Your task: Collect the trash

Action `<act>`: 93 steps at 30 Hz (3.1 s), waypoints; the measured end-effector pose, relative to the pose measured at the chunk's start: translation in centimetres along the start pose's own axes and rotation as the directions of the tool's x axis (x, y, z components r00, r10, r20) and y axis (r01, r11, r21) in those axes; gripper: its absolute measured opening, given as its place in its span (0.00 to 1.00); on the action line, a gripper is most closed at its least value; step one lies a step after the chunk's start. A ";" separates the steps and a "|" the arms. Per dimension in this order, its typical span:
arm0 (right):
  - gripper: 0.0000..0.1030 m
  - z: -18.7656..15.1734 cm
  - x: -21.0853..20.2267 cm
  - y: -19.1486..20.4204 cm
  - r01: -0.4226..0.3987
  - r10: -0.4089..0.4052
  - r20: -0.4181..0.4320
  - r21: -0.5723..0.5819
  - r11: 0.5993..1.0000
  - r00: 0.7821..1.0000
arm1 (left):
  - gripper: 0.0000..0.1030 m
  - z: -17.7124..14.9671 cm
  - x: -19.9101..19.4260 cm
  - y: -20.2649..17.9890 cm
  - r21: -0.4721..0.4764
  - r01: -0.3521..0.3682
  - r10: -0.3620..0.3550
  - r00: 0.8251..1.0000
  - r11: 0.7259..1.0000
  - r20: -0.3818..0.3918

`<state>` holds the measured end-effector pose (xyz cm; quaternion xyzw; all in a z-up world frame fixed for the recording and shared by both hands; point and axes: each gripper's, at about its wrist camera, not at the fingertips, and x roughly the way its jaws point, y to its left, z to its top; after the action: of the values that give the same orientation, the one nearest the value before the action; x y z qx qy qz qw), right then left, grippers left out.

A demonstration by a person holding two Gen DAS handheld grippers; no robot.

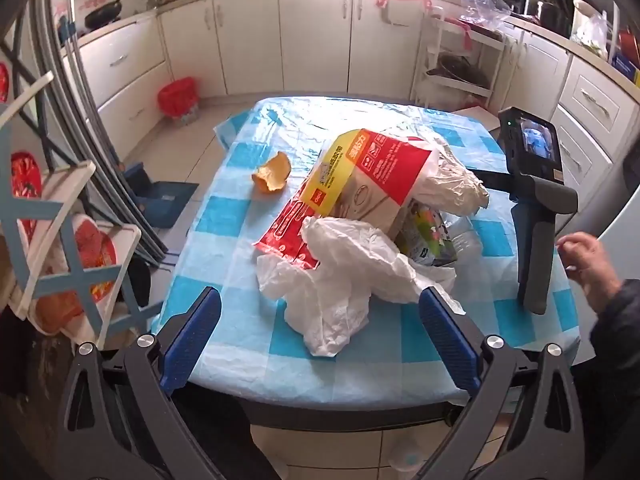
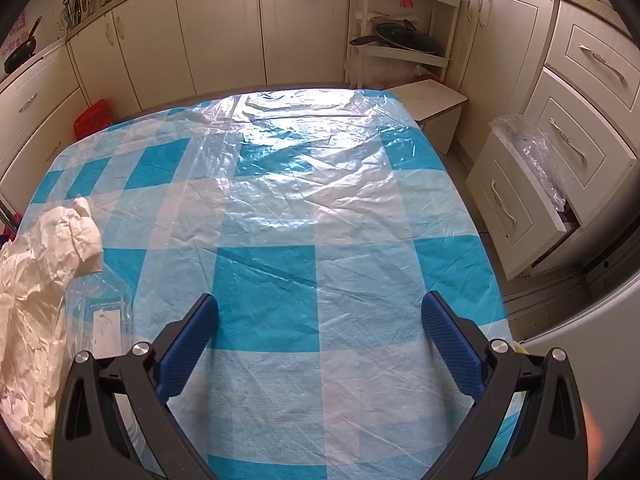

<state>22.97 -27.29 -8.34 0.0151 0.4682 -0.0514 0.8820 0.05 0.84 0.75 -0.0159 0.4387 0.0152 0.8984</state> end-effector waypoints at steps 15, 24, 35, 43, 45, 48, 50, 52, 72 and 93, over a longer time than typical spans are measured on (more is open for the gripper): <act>0.94 0.6 0.4 0.4 0.024 -0.023 -0.030 0.036 0.999 0.999 | 0.92 -0.7 -3.5 2.3 -0.028 -0.020 0.022 0.999 0.999 0.049; 0.94 -3.5 -8.7 -3.2 0.077 -0.078 0.070 0.012 0.997 0.994 | 0.92 -1.6 -6.4 1.7 -0.005 0.024 -0.023 0.995 1.000 0.098; 0.94 -14.7 -29.0 0.2 -0.166 0.189 0.384 -0.092 0.982 0.904 | 0.92 -3.3 -10.7 1.4 -0.004 0.065 -0.063 0.987 0.998 0.150; 0.94 -19.9 -32.3 0.5 -0.228 0.248 0.405 -0.098 0.969 0.880 | 0.92 -4.6 -12.5 1.3 -0.003 0.065 -0.064 0.984 0.998 0.165; 0.94 -19.9 -32.3 0.4 -0.237 0.252 0.401 -0.087 0.968 0.881 | 0.92 -4.9 -13.1 1.3 -0.003 0.063 -0.061 0.983 0.998 0.175; 0.94 -20.3 -32.0 0.0 -0.260 0.262 0.392 -0.061 0.964 0.882 | 0.92 -4.9 -13.5 1.3 -0.005 0.058 -0.056 0.981 0.998 0.185; 0.94 -20.6 -32.1 -0.2 -0.267 0.265 0.390 -0.051 0.962 0.882 | 0.92 -4.9 -13.7 1.4 -0.010 0.055 -0.052 0.981 0.998 0.186; 0.94 -20.7 -32.2 -0.3 -0.272 0.268 0.392 -0.047 0.961 0.880 | 0.92 -5.0 -13.7 1.5 -0.015 0.055 -0.052 0.982 0.998 0.184; 0.94 -21.5 -32.4 0.6 -0.327 0.338 0.339 -0.091 0.941 0.878 | 0.92 -4.9 -14.2 1.7 -0.032 0.045 -0.038 0.980 0.998 0.195; 0.94 -21.6 -34.0 0.5 -0.343 0.357 0.408 -0.111 0.933 0.840 | 0.92 -5.3 -14.1 1.9 -0.029 0.010 -0.004 0.981 1.000 0.192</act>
<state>-13.66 -22.57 7.66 0.0742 0.2565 0.1161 0.9567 -12.84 2.35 8.58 -0.0294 0.3497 0.0202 0.9362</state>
